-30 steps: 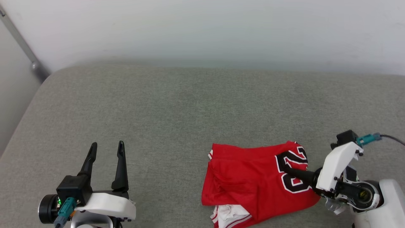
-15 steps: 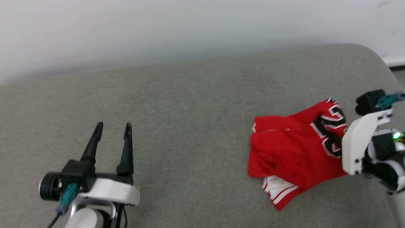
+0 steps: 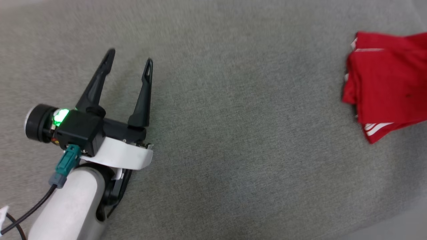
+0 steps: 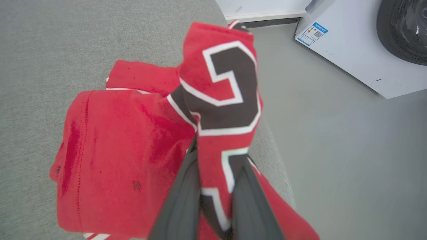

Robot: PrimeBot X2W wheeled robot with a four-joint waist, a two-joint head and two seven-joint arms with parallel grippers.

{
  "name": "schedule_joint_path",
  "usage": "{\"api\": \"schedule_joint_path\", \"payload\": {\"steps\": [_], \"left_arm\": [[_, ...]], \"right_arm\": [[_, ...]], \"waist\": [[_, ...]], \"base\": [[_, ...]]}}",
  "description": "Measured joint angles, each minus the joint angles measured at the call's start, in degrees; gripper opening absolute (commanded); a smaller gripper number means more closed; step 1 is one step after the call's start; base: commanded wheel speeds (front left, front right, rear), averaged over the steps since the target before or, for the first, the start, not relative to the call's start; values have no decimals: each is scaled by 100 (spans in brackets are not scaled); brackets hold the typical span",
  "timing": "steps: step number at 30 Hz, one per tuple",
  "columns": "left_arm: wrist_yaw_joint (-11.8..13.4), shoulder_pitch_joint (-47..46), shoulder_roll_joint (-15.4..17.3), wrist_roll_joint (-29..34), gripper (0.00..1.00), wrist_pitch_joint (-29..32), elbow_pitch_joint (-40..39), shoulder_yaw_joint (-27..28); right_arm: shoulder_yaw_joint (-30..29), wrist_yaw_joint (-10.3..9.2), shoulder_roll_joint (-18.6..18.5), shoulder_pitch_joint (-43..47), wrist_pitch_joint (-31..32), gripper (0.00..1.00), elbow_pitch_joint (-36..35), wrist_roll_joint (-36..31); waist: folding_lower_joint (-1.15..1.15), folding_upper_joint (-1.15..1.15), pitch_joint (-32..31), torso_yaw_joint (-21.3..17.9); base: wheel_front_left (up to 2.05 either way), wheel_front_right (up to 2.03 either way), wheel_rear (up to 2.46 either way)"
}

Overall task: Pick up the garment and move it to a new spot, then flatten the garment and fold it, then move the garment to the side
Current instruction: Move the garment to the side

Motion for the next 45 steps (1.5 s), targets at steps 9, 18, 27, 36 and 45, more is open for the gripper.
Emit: {"api": "schedule_joint_path", "payload": {"steps": [9,18,27,36,45], "left_arm": [[-191,-766,76,250,100,301,-333,-205],[-136,-555,23,97,100,68,0,-175],[19,253,-231,-331,100,-393,463,-70],[255,1187,-398,-620,100,-584,762,140],[314,1718,-464,-713,100,-636,953,325]], "right_arm": [[-838,0,301,-901,-1397,100,1255,-953],[-1127,0,460,-961,-2127,100,1833,-1551],[-920,0,322,-65,-2412,100,1393,-1513],[-328,0,679,1551,-2564,100,523,-968],[510,0,1061,2443,-3147,100,-271,-335]], "waist": [[0,0,1232,-66],[0,0,924,-47],[-1,0,-68,-39],[-2,0,-1159,248],[-2,0,-1838,934]], "base": [[0,0,0],[0,0,0],[0,0,0],[0,0,0],[0,0,0]]}}
